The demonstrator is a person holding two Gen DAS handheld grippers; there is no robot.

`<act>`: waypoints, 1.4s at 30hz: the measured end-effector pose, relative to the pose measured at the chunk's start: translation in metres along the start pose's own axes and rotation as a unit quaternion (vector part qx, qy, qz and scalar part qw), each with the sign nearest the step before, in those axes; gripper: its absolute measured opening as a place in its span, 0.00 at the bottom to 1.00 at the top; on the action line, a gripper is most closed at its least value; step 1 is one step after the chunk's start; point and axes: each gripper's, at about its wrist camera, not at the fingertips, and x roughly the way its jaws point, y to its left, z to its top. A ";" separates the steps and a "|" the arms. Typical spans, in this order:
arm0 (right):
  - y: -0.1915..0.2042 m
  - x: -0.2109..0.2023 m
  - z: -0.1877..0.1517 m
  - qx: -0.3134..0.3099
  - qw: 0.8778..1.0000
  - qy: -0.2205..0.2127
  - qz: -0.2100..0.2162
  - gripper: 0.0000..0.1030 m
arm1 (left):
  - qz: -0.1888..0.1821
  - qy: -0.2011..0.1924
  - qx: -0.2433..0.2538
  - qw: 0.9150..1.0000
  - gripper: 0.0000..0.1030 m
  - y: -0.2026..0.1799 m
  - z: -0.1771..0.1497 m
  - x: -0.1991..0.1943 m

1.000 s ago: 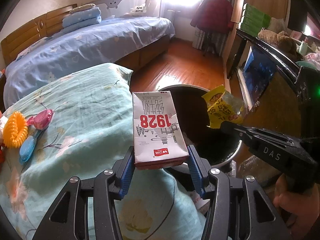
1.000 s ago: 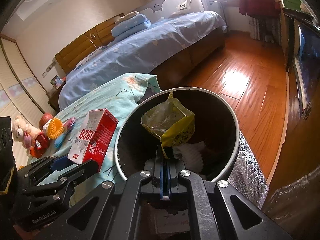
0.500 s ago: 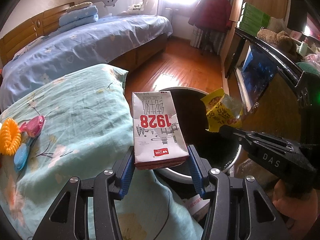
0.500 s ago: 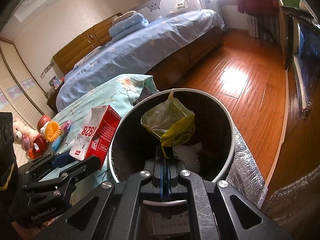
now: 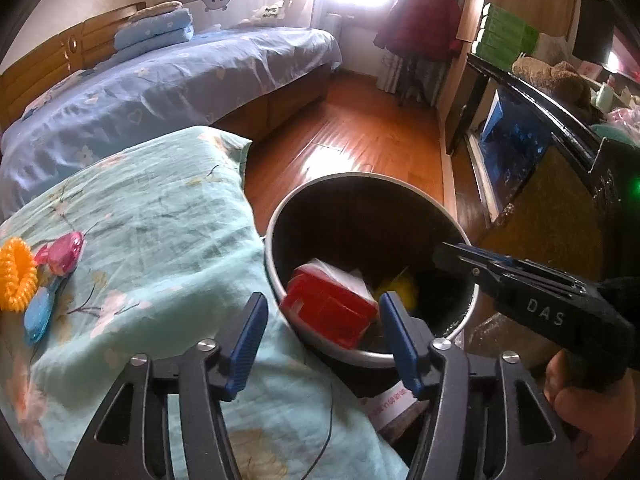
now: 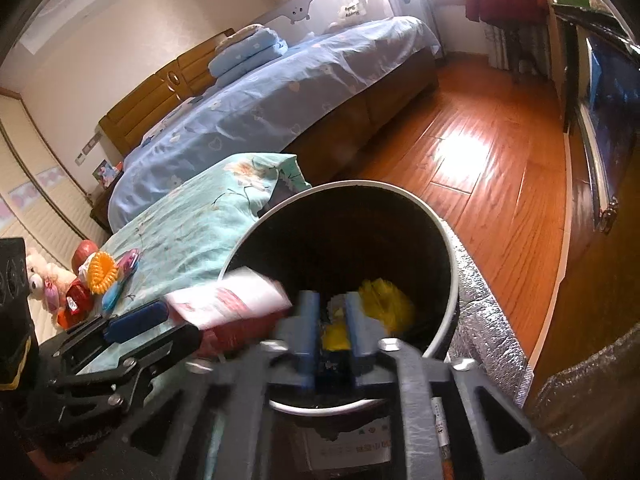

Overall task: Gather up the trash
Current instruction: 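Open both tools to drop the yellow wrapper and red-and-white box into the bin, then move both tools back toward the trash items on the bed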

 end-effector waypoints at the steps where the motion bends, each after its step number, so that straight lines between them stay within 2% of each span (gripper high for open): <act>1: 0.001 -0.001 -0.001 0.001 1.000 -0.002 0.002 0.42 | -0.001 -0.002 -0.003 1.000 0.58 0.002 -0.002 -0.003; 3: 0.003 -0.003 -0.001 -0.001 1.000 -0.005 0.004 0.43 | -0.001 -0.007 -0.012 1.000 0.60 0.007 -0.008 -0.010; 7: 0.012 -0.006 -0.003 -0.006 1.000 -0.011 0.012 0.57 | 0.002 -0.013 -0.032 0.999 0.62 0.022 -0.022 -0.024; 18: 0.068 -0.002 -0.017 -0.039 0.998 -0.007 0.055 0.65 | 0.058 -0.030 -0.097 0.993 0.63 0.080 -0.073 -0.078; 31: 0.157 0.031 -0.049 -0.098 0.988 0.039 0.110 0.65 | 0.116 -0.038 -0.170 0.978 0.63 0.144 -0.121 -0.130; 42: 0.209 0.048 -0.061 -0.130 0.980 0.054 0.138 0.65 | 0.148 -0.041 -0.213 0.965 0.63 0.189 -0.140 -0.148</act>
